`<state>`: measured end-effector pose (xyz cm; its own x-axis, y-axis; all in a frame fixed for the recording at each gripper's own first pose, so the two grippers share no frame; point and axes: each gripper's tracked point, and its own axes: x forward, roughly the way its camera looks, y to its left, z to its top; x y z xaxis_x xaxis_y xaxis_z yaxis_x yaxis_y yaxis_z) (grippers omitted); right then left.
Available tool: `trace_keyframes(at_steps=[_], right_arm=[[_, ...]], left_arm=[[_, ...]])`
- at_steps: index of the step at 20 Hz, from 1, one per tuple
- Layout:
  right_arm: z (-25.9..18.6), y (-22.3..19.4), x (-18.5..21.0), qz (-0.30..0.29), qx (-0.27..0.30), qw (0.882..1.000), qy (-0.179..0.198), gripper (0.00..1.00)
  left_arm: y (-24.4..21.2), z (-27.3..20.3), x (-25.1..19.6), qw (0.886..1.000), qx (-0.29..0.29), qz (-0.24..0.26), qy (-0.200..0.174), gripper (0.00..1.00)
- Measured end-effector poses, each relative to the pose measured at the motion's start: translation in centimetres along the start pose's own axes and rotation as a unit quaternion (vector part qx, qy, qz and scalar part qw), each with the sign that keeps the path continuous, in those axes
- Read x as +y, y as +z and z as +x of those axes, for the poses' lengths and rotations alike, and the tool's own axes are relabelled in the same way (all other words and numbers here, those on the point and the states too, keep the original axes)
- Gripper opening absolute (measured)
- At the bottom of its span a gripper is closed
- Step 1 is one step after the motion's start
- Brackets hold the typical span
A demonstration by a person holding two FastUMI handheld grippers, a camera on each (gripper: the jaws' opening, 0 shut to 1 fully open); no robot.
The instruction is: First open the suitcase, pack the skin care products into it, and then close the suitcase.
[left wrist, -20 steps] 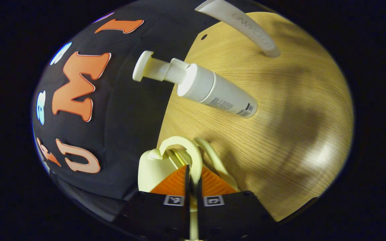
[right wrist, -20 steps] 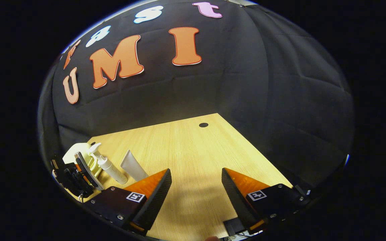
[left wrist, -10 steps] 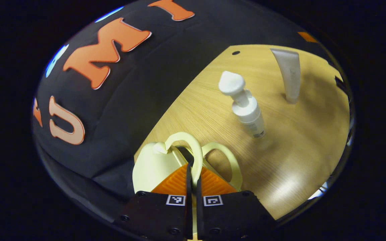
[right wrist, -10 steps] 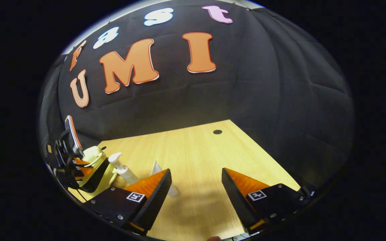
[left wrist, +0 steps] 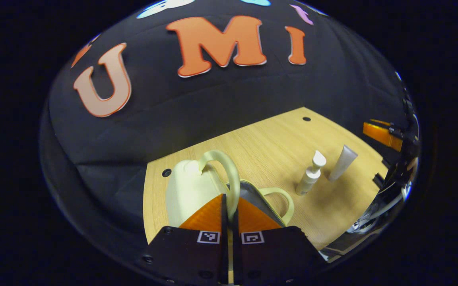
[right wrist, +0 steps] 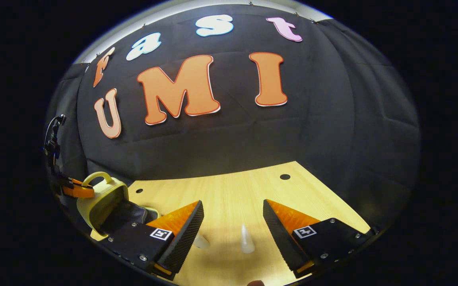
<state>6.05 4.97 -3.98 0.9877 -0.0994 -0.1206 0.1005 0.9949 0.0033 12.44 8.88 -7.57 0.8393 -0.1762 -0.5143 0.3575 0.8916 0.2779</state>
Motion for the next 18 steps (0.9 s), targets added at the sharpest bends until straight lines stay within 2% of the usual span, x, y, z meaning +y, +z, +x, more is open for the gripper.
trace_keyframes(at_steps=[5, 8, 12, 18], right_arm=[[-0.7, 1.3, 7.4, 0.008, -0.01, 1.0, -0.002, 0.95], [-1.3, 1.6, 12.3, -0.007, -0.019, 1.0, 0.007, 0.95], [-1.7, 1.1, 16.8, -0.01, -0.026, 1.0, 0.011, 0.95], [-2.0, -1.1, 19.9, -0.01, -0.018, 1.0, 0.005, 0.95]], left_arm=[[-1.4, -4.4, 10.5, 0.998, -0.027, -0.052, -0.034, 0.05], [-4.3, -5.0, 16.7, 0.992, -0.038, -0.111, -0.039, 0.04], [-11.3, -4.5, 24.3, 0.988, -0.024, -0.152, -0.013, 0.03], [-22.1, -1.4, 29.1, 0.971, 0.001, -0.237, -0.017, 0.03]])
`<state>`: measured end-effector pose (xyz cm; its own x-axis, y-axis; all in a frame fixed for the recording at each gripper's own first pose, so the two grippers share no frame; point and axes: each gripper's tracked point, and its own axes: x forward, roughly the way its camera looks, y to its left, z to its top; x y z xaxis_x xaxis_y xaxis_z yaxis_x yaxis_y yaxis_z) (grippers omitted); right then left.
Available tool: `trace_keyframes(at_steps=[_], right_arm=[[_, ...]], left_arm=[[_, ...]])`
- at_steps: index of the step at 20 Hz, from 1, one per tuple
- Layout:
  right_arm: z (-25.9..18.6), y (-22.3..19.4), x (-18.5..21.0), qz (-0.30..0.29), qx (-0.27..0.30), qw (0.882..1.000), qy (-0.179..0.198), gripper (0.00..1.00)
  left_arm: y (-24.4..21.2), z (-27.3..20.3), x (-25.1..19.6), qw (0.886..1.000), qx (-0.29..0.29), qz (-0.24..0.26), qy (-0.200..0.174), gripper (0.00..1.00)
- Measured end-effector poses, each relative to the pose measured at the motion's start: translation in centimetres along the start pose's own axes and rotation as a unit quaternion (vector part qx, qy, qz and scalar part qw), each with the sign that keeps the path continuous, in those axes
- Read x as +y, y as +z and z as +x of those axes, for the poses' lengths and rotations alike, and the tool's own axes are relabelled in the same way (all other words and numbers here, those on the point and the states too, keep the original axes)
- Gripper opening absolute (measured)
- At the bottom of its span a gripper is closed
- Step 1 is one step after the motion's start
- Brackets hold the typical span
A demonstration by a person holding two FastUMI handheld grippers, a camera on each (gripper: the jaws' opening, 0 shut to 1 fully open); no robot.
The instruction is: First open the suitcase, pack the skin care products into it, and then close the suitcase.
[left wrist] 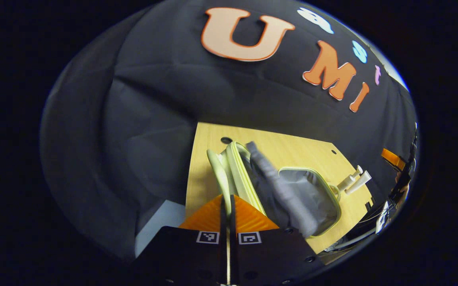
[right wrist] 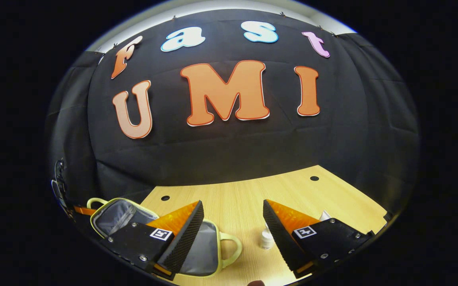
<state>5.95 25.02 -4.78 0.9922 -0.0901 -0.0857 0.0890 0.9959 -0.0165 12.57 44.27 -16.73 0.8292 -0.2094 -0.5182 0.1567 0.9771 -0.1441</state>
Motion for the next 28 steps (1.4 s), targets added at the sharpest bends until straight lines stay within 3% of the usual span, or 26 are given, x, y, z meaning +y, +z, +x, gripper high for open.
trace_keyframes(at_steps=[4, 8, 10, 12, 14, 17, 19, 21, 28], right_arm=[[-0.1, -1.2, 0.8, 0.0, 0.006, 1.0, 0.001, 0.95], [-0.3, -2.1, 0.5, -0.009, 0.013, 1.0, -0.006, 0.95], [-0.4, -2.3, 0.0, -0.014, 0.013, 1.0, -0.008, 0.95], [-0.2, -2.3, -0.8, -0.016, 0.013, 1.0, -0.016, 0.95], [0.1, -2.3, -1.8, -0.015, 0.014, 0.999, -0.024, 1.0], [0.2, -2.3, -3.6, -0.017, 0.019, 0.999, -0.032, 0.95], [0.5, -2.0, -5.1, -0.024, 0.023, 0.999, -0.038, 0.95], [0.9, -1.3, -6.9, -0.029, 0.022, 0.999, -0.039, 0.95], [3.0, -0.4, -14.7, -0.038, 0.032, 0.998, -0.031, 0.95]], left_arm=[[-4.8, 2.0, 3.4, 0.999, 0.017, -0.046, -0.009, 0.04], [-9.0, 4.3, 5.7, 0.996, 0.049, -0.074, 0.01, 0.02], [-10.5, 4.7, 7.3, 0.995, 0.069, -0.054, 0.043, 0.16], [-10.8, 4.6, 7.7, 0.995, 0.07, -0.04, 0.053, 0.39], [-9.9, 4.5, 9.1, 0.994, 0.058, -0.018, 0.091, 0.39], [-6.8, 3.0, 10.4, 0.988, 0.013, -0.001, 0.155, 1.0], [-3.3, 1.6, 8.6, 0.985, -0.037, 0.011, 0.17, 0.99], [0.0, 0.6, 4.2, 0.985, -0.078, 0.025, 0.155, 0.98], [8.3, -0.1, -17.0, 0.97, -0.167, 0.118, 0.13, 0.98]])
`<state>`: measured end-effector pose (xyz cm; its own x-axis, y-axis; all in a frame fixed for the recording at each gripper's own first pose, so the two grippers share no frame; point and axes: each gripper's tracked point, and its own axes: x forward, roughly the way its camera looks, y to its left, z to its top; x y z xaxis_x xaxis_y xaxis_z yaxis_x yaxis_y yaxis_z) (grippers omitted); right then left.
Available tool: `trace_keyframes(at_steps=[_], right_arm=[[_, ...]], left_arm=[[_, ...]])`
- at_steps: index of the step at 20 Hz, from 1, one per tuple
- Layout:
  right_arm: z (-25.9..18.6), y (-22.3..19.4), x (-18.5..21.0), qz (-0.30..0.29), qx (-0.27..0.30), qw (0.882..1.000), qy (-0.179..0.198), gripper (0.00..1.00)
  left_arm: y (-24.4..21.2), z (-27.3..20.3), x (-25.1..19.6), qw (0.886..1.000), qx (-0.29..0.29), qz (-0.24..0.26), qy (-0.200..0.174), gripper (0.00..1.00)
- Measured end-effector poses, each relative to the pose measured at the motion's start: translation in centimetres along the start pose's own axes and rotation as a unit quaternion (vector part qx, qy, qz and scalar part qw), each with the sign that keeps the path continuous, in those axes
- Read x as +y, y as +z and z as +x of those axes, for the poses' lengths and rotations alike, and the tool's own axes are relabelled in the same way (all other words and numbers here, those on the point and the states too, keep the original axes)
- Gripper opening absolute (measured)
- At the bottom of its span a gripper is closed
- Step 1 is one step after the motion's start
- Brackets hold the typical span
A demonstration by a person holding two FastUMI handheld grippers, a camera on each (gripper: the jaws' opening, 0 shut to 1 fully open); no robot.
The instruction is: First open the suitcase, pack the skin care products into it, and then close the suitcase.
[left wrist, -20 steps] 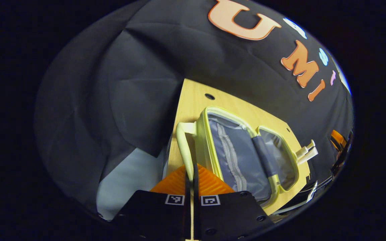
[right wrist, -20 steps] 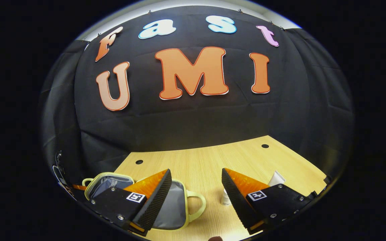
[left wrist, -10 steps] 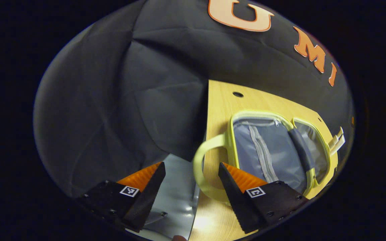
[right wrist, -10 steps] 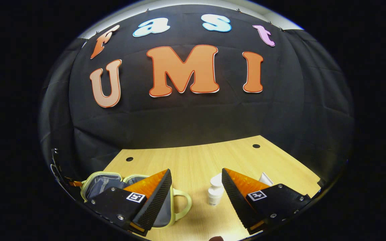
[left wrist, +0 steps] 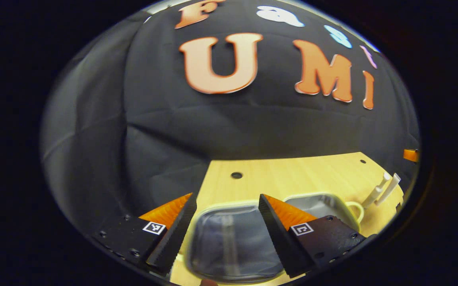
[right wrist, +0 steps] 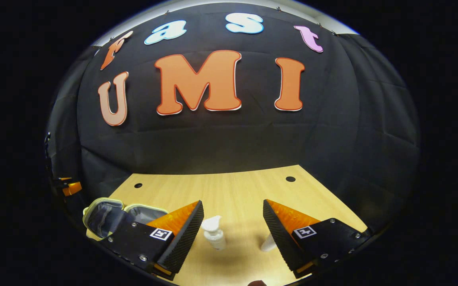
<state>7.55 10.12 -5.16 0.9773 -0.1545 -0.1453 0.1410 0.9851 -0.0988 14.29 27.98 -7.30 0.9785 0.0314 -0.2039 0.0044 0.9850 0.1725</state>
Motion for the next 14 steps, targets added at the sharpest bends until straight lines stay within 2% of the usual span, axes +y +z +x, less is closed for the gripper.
trace_keyframes(at_steps=[4, 6, 8, 11, 14], right_arm=[[1.5, -0.7, -4.8, -0.009, 0.003, 1.0, -0.004, 0.95], [2.1, -1.0, -6.3, -0.007, 0.002, 1.0, 0.0, 0.95], [2.4, -1.6, -7.8, -0.007, 0.001, 1.0, -0.001, 0.95], [2.6, -2.9, -9.6, -0.006, 0.006, 1.0, 0.002, 0.95], [2.5, -4.3, -11.4, 0.006, 0.016, 1.0, 0.003, 0.95]], left_arm=[[3.9, 0.5, -12.0, 0.998, -0.053, 0.014, -0.029, 0.98], [4.2, 0.1, -17.8, 0.996, -0.06, 0.004, -0.062, 0.98], [3.4, 0.0, -22.8, 0.994, -0.067, 0.008, -0.092, 0.98], [1.2, -0.5, -29.1, 0.99, -0.066, 0.042, -0.116, 0.98], [-1.4, -2.2, -34.8, 0.983, -0.063, 0.071, -0.156, 0.98]])
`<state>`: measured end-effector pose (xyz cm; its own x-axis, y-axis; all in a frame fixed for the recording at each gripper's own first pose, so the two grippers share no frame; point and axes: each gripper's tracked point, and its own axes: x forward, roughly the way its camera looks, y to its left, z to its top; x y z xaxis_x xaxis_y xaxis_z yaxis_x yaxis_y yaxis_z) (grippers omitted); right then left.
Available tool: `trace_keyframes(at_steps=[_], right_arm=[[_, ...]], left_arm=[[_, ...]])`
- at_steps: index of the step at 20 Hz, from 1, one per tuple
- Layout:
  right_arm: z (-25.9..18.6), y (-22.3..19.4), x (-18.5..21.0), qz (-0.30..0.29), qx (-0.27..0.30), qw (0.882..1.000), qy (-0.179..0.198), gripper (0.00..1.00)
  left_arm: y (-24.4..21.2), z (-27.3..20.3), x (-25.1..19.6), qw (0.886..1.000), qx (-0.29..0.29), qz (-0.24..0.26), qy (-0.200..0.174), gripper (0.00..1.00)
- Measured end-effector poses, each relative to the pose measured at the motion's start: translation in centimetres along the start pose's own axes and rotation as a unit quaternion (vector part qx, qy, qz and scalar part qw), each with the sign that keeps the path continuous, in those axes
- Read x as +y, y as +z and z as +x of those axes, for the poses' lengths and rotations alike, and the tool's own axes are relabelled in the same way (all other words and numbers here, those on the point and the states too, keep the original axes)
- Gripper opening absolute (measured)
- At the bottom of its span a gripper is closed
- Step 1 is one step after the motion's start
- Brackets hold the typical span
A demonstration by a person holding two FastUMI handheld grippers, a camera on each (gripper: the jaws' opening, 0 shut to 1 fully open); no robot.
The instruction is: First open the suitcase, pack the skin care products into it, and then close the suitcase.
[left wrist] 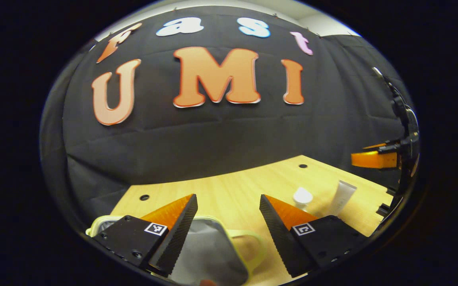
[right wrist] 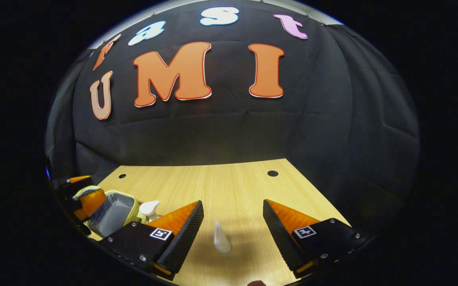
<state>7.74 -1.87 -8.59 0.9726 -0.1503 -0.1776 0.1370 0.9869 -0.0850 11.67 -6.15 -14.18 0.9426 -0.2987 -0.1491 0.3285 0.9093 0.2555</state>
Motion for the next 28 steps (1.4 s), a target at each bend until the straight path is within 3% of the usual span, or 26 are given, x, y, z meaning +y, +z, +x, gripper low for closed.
trace_keyframes(at_steps=[3, 6, 10, 15, 20, 23, 28], right_arm=[[0.1, -1.1, -1.7, 0.006, 0.005, 1.0, -0.004, 0.95], [0.1, -2.4, -3.1, 0.001, 0.014, 1.0, -0.006, 0.95], [0.0, -3.8, -5.0, -0.01, 0.023, 1.0, -0.015, 0.95], [0.1, -5.4, -6.9, -0.007, 0.04, 0.999, -0.024, 0.95], [-0.1, -6.6, -6.6, -0.011, 0.051, 0.999, -0.016, 0.95], [-0.5, -6.4, -5.6, -0.007, 0.049, 0.999, -0.005, 0.96], [-1.4, -5.8, -1.8, -0.006, 0.04, 0.998, 0.038, 0.95]], left_arm=[[-3.6, 0.4, -5.5, 0.999, 0.023, 0.039, -0.028, 0.98], [-6.7, 1.5, -9.9, 0.998, 0.045, 0.028, -0.04, 0.99], [-9.8, 4.6, -11.3, 0.997, 0.07, 0.022, -0.005, 0.99], [-13.1, 9.1, -11.3, 0.994, 0.097, -0.022, 0.037, 0.99], [-13.5, 10.8, -11.5, 0.994, 0.1, -0.014, 0.051, 1.0], [-13.3, 11.2, -12.0, 0.993, 0.103, -0.043, 0.041, 0.62], [-10.7, 7.0, -11.5, 0.988, 0.127, -0.082, 0.017, 0.6]])
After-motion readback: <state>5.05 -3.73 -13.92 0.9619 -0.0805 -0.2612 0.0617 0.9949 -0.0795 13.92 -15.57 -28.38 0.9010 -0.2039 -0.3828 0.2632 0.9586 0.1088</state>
